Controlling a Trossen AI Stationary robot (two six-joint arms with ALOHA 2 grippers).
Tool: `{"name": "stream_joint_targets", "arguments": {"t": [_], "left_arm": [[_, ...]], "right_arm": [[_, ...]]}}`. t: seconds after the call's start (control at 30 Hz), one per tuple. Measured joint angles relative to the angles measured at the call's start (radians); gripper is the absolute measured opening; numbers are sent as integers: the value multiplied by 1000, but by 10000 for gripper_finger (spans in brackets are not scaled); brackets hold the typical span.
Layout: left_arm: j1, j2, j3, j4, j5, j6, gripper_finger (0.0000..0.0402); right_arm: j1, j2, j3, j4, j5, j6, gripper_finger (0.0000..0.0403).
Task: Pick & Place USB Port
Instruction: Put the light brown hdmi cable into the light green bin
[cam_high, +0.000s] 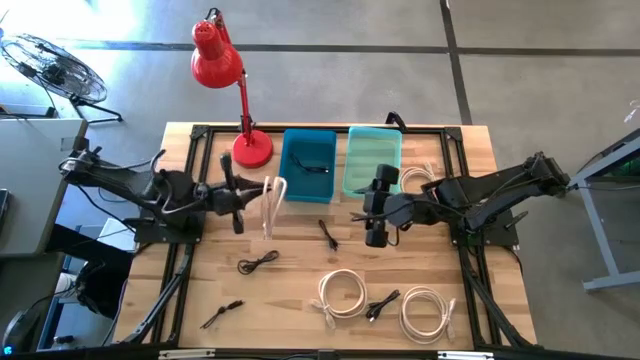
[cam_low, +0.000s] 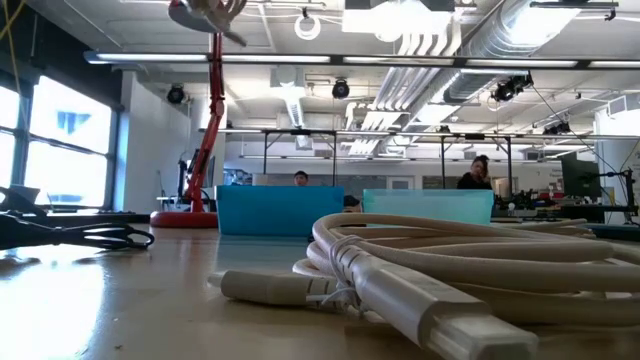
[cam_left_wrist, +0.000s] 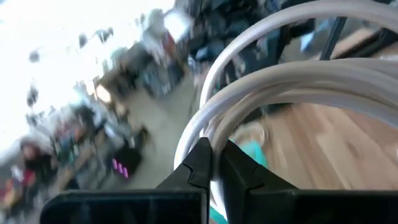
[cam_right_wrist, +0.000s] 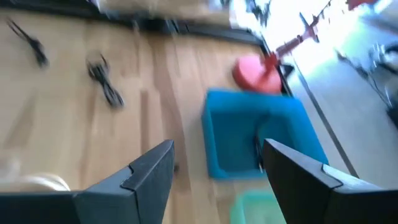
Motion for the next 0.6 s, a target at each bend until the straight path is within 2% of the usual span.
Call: {"name": "stream_joint_targets", "arguments": {"t": [0.13, 0.23, 0.37, 0.5, 0.6], "left_arm": [[0, 27, -92, 253, 88, 103, 8], [0, 54, -118, 362, 118, 152, 8], [38, 97, -120, 444, 201, 157, 8], [127, 149, -120, 517, 341, 106, 8], [203, 193, -120, 554, 400, 67, 8]], "right_arm": [[0, 0, 0, 113, -62, -65, 236], [0, 6, 0, 175, -111, -97, 236], [0, 42, 0, 221, -143, -149, 236], [0, 95, 0, 280, -157, -192, 236], [0, 127, 0, 335, -144, -249, 236]]}}
